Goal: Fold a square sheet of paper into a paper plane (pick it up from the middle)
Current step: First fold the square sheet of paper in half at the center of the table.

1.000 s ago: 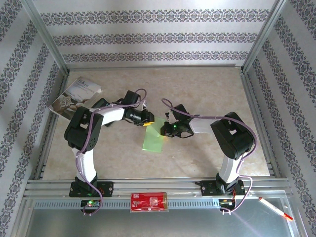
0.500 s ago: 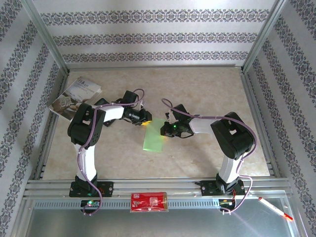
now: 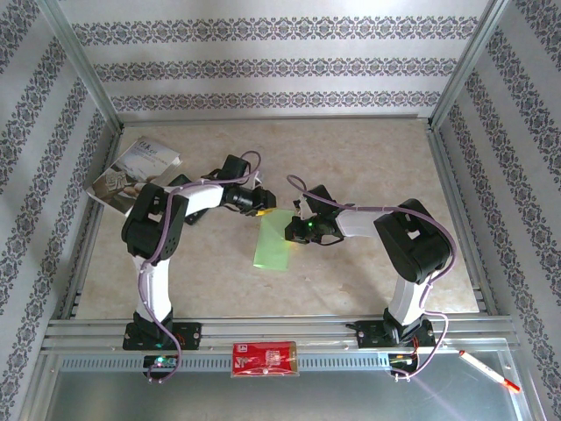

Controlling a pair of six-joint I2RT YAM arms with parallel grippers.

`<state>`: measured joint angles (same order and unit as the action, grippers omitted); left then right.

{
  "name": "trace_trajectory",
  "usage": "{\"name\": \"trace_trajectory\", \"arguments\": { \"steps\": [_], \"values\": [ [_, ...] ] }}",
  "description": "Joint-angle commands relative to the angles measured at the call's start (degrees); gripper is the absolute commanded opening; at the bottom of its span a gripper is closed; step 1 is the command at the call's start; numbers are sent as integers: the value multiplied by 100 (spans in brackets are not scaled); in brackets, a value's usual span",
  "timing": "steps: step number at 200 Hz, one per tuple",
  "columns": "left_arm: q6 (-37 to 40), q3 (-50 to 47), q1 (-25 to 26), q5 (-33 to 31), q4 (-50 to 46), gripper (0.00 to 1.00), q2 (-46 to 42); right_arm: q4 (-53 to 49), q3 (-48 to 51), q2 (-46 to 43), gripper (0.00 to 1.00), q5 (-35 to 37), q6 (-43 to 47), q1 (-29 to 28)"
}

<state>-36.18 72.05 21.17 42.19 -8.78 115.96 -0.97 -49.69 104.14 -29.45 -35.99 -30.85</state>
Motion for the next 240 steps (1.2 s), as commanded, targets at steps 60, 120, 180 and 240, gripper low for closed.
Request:
{"name": "trace_trajectory", "arguments": {
  "steps": [60,120,180,240],
  "values": [
    [371,-77,-285,-650,-352,30,1,-1180,434,342,0,1046,146,197],
    [116,-1070,154,-536,-279,36,-1286,-1169,425,355,0,1039,147,203],
    [42,-1540,536,-283,-411,28,-1372,-1179,399,353,0,1026,154,200],
    [199,-1623,463,-191,-636,26,-1114,-1199,403,335,0,1039,172,200]
  ]
}}
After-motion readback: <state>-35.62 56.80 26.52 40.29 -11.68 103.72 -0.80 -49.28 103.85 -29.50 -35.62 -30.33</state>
